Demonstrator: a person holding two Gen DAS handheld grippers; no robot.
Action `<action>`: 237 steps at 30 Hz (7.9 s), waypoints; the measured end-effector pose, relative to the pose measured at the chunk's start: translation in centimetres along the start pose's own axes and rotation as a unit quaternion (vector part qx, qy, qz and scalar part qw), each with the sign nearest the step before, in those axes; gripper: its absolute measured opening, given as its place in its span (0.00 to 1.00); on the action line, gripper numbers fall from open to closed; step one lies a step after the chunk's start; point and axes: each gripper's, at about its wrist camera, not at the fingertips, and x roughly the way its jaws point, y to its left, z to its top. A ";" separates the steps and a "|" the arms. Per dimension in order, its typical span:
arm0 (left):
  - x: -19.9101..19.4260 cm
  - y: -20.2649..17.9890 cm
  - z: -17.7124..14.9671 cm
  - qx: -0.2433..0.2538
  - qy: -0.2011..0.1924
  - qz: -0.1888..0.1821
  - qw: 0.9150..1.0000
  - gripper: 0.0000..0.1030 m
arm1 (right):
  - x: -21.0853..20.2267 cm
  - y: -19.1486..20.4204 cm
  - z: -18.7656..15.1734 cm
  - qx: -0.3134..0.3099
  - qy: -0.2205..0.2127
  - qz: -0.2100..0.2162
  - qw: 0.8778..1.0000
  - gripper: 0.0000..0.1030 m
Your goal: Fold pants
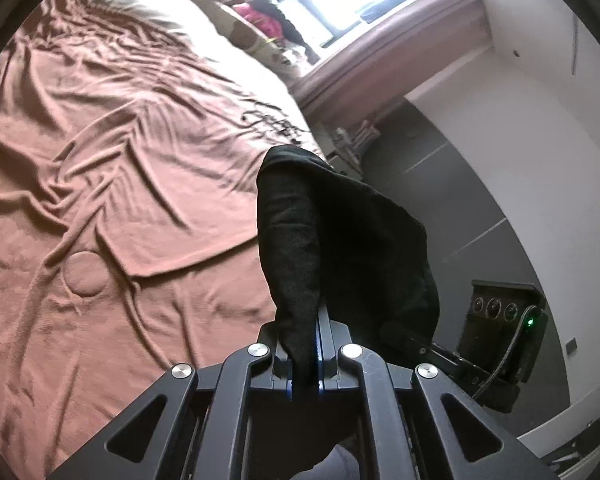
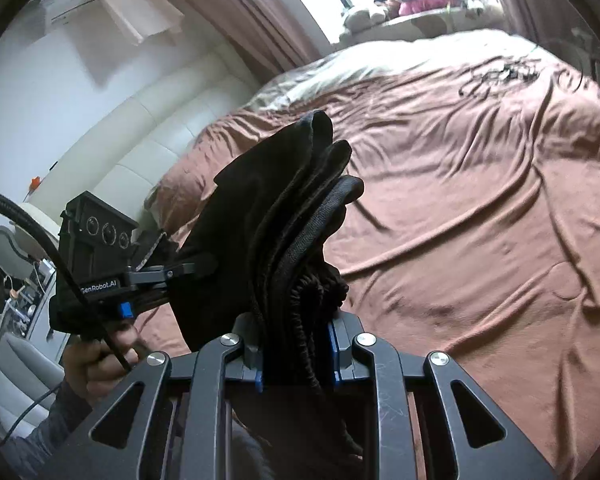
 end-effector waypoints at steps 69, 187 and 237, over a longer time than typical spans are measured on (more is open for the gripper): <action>39.0 -30.9 -8.8 0.125 0.162 -0.184 0.961 0.07 | -33.4 -8.7 -7.8 -0.015 -0.127 -0.237 0.963 0.19; 10.4 -20.8 -4.7 0.250 0.019 0.063 0.966 0.99 | -34.3 20.8 -17.9 0.117 -0.094 -0.360 0.921 0.95; -11.9 -14.9 -21.4 0.270 -0.119 0.190 0.936 0.99 | -27.1 38.2 -30.1 0.010 -0.143 -0.328 0.934 0.95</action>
